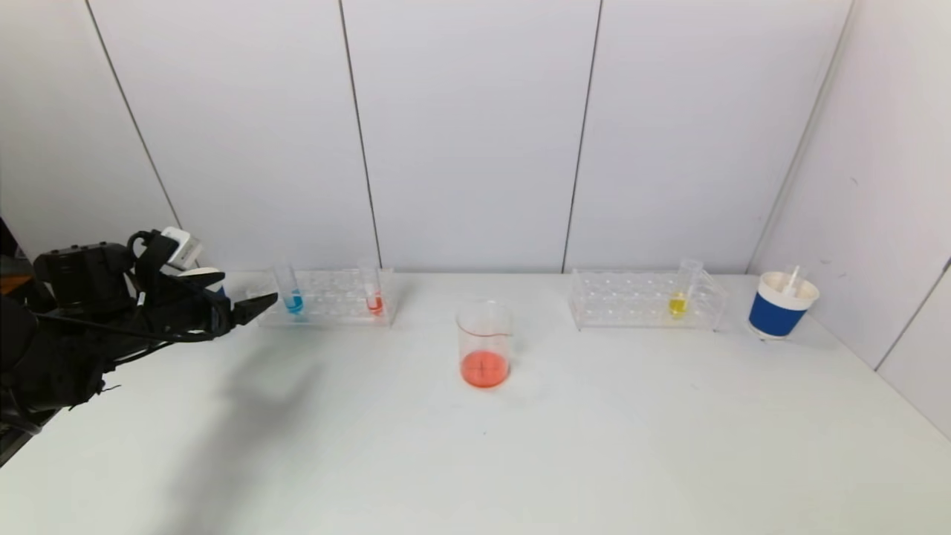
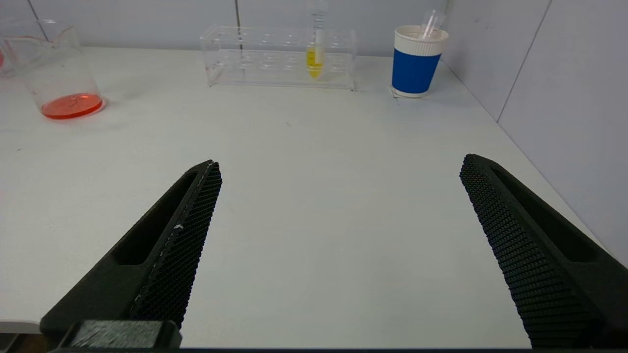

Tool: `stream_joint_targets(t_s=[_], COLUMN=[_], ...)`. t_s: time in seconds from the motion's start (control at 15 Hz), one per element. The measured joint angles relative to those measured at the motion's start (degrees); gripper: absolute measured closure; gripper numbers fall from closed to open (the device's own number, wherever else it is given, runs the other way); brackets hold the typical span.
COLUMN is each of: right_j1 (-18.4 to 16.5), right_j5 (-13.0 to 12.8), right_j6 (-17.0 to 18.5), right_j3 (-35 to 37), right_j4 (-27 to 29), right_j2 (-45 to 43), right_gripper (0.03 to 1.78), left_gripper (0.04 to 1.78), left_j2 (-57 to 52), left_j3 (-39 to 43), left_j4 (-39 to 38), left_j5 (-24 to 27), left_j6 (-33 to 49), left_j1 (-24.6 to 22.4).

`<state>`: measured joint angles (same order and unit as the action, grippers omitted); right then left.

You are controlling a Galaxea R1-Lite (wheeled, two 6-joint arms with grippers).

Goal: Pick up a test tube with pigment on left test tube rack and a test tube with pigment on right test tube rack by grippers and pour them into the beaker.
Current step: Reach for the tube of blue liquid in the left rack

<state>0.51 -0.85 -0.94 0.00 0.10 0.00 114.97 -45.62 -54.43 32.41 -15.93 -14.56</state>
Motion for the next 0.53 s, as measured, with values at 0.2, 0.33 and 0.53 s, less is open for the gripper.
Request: stream_joint_targets(t_s=[0.2, 0.33, 0.53], right_j1=[0.0, 0.0, 0.0], right_j5=[-0.02, -0.02, -0.02], right_j6=[0.01, 0.0, 0.01], right_j3=[0.0, 0.0, 0.0], right_j4=[0.0, 0.0, 0.0], right_j2=[0.0, 0.0, 0.0], right_gripper=[0.04, 0.04, 0.04], left_gripper=[0.06, 0.06, 0.06], left_j2=[1.57, 2.51, 4.82], left_j3=[-1.12, -1.49, -2.23], left_j4=[-0.45, -2.76, -7.3], left_j5=[-0.44, -1.13, -4.97], left_j6=[1.17, 3.34, 4.11], left_j1=[0.3, 0.76, 1.85])
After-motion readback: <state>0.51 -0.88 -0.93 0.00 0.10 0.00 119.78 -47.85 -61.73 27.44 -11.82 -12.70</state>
